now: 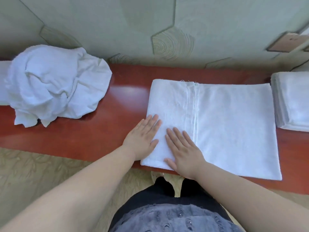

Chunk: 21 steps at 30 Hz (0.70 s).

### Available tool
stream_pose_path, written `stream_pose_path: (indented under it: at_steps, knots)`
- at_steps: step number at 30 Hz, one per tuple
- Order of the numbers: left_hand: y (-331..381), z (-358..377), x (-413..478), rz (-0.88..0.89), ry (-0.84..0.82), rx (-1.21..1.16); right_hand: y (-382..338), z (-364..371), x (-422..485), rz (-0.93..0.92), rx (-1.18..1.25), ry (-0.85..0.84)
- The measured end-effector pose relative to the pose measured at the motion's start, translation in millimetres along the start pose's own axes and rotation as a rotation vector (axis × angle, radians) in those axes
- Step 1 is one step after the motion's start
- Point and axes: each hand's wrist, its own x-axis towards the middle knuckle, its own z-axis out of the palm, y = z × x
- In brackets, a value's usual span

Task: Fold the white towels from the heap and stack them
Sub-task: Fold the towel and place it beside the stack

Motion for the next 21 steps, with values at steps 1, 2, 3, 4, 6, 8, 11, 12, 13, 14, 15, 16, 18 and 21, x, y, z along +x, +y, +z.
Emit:
stream_pose_path:
  at_steps: [1, 2, 3, 4, 6, 8, 11, 12, 13, 14, 15, 16, 18, 21]
  knots:
    - [-1, -3, 2, 0.017, -0.029, 0.04, 2, 0, -9, 0.046, 0.012, -0.001]
    - [-1, -6, 2, 0.037, -0.057, 0.1, 4, 1, -20, 0.082, 0.012, -0.011]
    - [-1, -11, 4, 0.062, -0.088, 0.168, 5, 3, -32, 0.116, 0.012, -0.027]
    - [0, -15, 9, 0.08, -0.116, 0.215, 6, 4, -44, 0.146, 0.01, -0.044]
    - [4, -27, 23, 0.104, -0.15, 0.225, 8, 6, -60, 0.177, 0.006, -0.085]
    - [16, -34, 42, 0.149, -0.158, 0.218, 9, 6, -70, 0.195, 0.005, -0.117]
    - [53, -36, 73, 0.185, -0.159, 0.211, 14, 2, -85, 0.302, 0.02, -0.116]
    - [67, -36, 81, 0.183, -0.156, 0.213, 18, -1, -91, 0.373, 0.035, -0.115]
    - [81, -36, 89, 0.179, -0.159, 0.218, 25, -3, -98, 0.459, 0.049, -0.116]
    - [93, -36, 97, 0.178, -0.163, 0.227, 34, -4, -108, 0.553, 0.061, -0.111]
    - [103, -37, 106, 0.184, -0.167, 0.242, 45, -6, -119, 0.648, 0.076, -0.104]
    - [111, -39, 116, 0.193, -0.171, 0.258, 56, -8, -132, 0.738, 0.087, -0.097]
    - [124, -43, 139, 0.196, -0.178, 0.263, 76, -12, -156, 0.882, 0.115, -0.098]
    - [142, -56, 179, 0.153, -0.206, 0.248, 97, -19, -176, 0.978, 0.161, -0.109]
